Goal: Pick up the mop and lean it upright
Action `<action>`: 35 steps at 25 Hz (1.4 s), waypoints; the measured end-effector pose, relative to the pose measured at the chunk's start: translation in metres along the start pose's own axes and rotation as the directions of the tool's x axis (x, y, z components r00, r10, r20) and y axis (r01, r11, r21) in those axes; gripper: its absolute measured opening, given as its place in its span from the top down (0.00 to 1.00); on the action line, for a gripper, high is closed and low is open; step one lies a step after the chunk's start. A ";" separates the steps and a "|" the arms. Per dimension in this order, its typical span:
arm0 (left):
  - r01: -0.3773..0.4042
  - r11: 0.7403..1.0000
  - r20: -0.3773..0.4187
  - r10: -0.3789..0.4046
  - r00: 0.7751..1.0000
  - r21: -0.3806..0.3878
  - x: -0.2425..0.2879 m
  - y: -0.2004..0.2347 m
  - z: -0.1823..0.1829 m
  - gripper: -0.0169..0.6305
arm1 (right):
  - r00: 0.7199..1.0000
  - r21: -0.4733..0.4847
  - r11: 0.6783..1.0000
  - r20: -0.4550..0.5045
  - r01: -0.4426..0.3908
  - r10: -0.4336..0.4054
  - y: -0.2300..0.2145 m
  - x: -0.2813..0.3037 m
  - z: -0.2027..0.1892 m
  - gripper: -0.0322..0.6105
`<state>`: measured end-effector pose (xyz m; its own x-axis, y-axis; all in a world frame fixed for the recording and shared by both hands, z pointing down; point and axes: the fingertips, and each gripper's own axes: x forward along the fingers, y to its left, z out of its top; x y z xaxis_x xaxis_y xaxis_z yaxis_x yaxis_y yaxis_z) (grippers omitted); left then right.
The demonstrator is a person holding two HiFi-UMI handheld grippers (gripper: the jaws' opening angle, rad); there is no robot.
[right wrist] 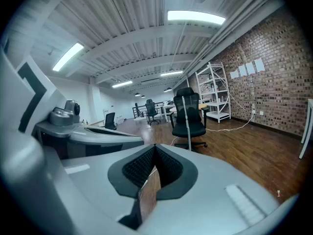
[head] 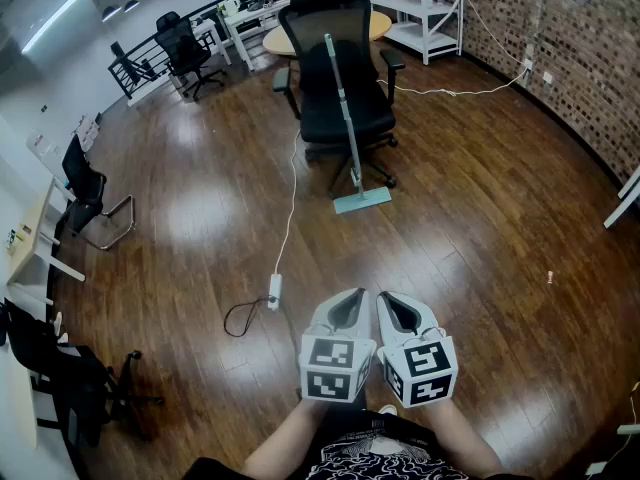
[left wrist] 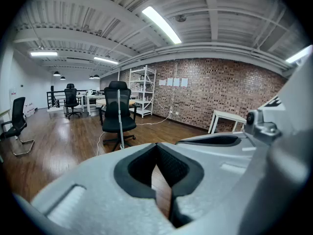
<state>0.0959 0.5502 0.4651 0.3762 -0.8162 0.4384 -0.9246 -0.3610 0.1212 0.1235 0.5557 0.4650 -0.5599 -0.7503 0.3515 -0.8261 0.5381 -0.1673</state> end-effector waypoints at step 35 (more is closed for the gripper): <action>0.011 1.000 -0.004 -0.011 1.000 -0.026 0.279 0.281 0.166 0.97 | 1.000 0.024 1.000 0.004 -0.017 0.017 -0.099 0.394 0.164 0.93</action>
<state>-0.0494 0.1459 0.4742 0.3863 -0.8101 0.4410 -0.9216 -0.3583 0.1490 -0.0259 0.1437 0.4688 -0.5741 -0.7424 0.3452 -0.8177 0.5416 -0.1952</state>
